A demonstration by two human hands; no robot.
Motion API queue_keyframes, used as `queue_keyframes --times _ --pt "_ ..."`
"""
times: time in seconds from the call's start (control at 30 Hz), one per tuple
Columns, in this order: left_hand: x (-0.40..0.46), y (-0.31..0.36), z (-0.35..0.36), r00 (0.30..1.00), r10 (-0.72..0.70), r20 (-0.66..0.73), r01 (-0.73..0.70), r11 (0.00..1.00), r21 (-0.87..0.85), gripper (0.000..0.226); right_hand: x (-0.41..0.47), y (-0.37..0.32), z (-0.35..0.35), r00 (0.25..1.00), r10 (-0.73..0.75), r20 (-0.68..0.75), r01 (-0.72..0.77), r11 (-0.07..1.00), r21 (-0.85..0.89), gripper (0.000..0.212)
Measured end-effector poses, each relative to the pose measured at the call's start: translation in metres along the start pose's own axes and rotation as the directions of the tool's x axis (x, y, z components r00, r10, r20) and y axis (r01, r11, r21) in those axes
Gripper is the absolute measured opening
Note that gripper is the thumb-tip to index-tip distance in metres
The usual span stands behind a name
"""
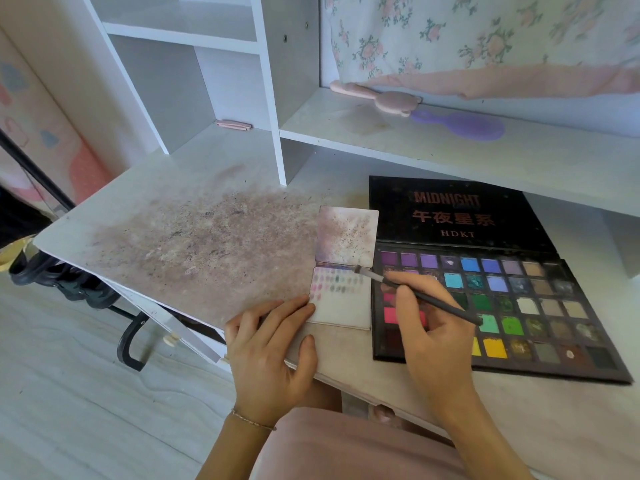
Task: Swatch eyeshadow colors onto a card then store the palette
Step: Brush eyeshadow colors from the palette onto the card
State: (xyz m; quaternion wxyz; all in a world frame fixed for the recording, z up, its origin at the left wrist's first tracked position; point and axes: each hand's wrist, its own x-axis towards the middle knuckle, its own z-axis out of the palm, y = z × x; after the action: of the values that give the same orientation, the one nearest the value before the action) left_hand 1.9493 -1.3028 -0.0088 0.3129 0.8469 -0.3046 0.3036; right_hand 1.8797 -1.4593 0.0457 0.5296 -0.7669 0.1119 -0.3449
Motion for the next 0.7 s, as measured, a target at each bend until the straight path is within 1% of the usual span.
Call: queue_keyframes --times 0.1,0.2,0.27,0.37,0.5,0.6,0.7 --pt "0.000 0.000 -0.003 0.999 -0.004 0.053 0.003 1.000 0.006 0.033 -0.004 0.002 -0.019 0.999 0.043 -0.025 -0.043 0.999 -0.006 0.020" --pt "0.000 0.000 -0.005 0.997 -0.015 0.079 0.014 1.000 0.009 0.034 -0.009 0.006 -0.040 0.998 0.051 -0.048 -0.056 0.994 -0.097 0.037" --pt "0.000 0.001 -0.005 0.996 -0.026 0.086 0.025 1.000 0.010 0.034 -0.010 0.009 -0.052 0.993 0.101 -0.063 -0.109 0.985 -0.135 0.044" --pt "0.000 0.002 -0.006 0.995 -0.043 0.095 0.043 0.999 0.007 0.034 -0.012 0.013 -0.064 0.985 0.156 -0.078 -0.168 0.970 -0.176 0.040" --pt "0.000 0.004 -0.007 0.991 -0.063 0.116 0.063 0.998 0.004 0.034 -0.013 0.014 -0.068 0.982 0.137 -0.131 -0.162 0.965 -0.208 0.020" --pt "0.000 0.006 -0.008 0.989 -0.082 0.124 0.083 0.997 -0.005 0.034 -0.013 0.015 -0.066 0.981 0.129 -0.145 -0.160 0.962 -0.223 0.018" --pt "0.000 0.007 -0.008 0.987 -0.097 0.130 0.099 0.995 -0.014 0.034 -0.012 0.016 -0.067 0.984 0.131 -0.121 -0.157 0.957 -0.244 0.021"
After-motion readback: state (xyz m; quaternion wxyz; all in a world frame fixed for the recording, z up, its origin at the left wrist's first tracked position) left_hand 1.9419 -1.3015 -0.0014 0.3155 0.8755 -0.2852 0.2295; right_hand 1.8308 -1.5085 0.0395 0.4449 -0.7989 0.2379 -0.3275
